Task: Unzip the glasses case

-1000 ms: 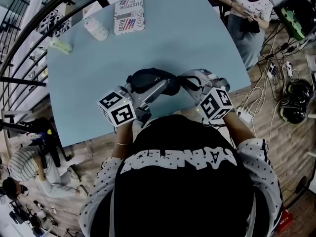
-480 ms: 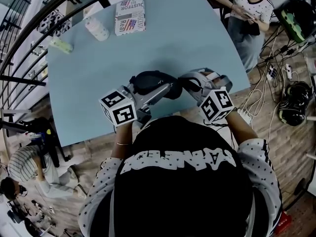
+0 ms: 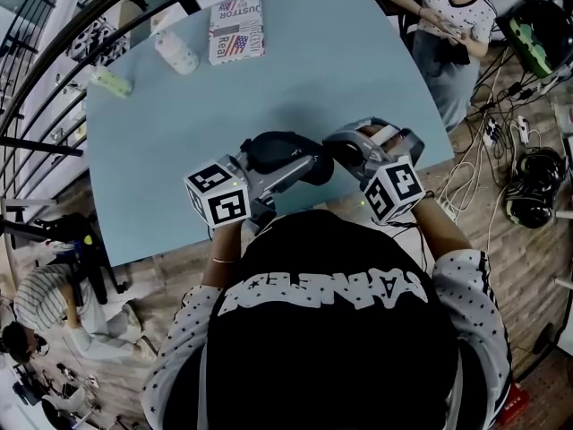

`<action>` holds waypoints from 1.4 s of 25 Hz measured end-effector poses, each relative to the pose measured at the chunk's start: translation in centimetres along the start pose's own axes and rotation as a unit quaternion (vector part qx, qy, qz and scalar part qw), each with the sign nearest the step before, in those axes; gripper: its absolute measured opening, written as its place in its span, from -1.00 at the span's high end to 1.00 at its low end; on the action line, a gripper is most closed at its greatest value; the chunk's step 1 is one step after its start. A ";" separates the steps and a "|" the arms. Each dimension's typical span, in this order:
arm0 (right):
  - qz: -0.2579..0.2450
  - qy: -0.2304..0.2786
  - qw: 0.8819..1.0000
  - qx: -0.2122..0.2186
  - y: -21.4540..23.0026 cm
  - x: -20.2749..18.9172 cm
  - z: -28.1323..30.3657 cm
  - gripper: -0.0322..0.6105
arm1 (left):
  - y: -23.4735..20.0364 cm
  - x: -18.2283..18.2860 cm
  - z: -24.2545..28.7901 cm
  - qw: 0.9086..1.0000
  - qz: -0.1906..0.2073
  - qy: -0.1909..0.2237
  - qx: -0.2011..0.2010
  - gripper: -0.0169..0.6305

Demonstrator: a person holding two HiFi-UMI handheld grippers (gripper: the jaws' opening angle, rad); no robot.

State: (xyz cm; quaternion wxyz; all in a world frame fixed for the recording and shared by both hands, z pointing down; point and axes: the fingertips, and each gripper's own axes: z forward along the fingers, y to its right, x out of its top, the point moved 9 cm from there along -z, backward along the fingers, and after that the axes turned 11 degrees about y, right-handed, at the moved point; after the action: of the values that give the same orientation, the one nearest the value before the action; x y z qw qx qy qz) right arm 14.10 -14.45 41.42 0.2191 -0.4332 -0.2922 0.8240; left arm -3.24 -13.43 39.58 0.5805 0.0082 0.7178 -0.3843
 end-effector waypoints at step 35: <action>-0.072 0.028 0.996 0.041 1.5 1.6 0.5 0.89 | 0.4 -1.9 1.2 0.997 -0.020 -0.057 -0.041 0.95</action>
State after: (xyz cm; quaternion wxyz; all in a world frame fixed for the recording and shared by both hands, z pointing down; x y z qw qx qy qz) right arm 12.65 -14.73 39.70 0.3032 -0.4243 -0.2819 0.8054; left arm -1.44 -12.97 40.91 0.6128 -0.0519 0.6985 -0.3659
